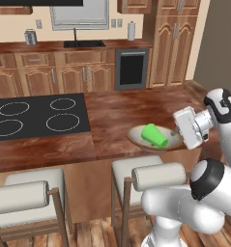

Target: Place the cup inside the bowl on the dining table and move the bowl to any counter.

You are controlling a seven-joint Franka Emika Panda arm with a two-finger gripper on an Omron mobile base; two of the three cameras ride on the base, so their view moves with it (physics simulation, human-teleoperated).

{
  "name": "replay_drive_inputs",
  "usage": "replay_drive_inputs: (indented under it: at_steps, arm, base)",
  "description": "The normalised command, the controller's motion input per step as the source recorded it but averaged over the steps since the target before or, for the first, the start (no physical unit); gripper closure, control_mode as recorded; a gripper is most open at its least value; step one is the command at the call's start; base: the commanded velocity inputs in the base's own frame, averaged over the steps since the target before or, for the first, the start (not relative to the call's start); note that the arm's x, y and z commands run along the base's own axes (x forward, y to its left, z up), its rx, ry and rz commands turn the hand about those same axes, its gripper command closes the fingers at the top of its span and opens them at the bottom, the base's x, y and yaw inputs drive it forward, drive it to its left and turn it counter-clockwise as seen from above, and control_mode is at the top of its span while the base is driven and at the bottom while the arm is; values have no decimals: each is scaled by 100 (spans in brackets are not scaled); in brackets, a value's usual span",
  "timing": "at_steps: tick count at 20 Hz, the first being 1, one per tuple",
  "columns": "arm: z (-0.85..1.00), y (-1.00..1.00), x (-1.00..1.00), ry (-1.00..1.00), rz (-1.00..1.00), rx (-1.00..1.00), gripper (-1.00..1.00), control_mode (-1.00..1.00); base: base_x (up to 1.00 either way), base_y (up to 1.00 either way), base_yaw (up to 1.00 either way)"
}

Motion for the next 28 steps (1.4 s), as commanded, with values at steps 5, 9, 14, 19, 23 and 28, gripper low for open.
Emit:
replay_drive_inputs:
  at_steps: [5, 9, 14, 19, 23, 28]
  arm:
    - [0, 0, -21, 0, 0, 0, 100, -100]
    - [0, 0, -13, 0, 0, 0, 100, -100]
    - [0, 0, -2, 0, 0, -1, 100, -100]
    - [0, 0, 0, 0, 0, 0, 100, -100]
    - [0, 0, 0, 0, 0, 0, 100, -100]
    - [0, 0, 0, 0, 0, 0, 100, -100]
  base:
    - [0, 0, 0]
    - [0, 0, 0]
    - [0, 0, 0]
    - [0, 0, 0]
    - [0, 0, 0]
    - [0, 0, 0]
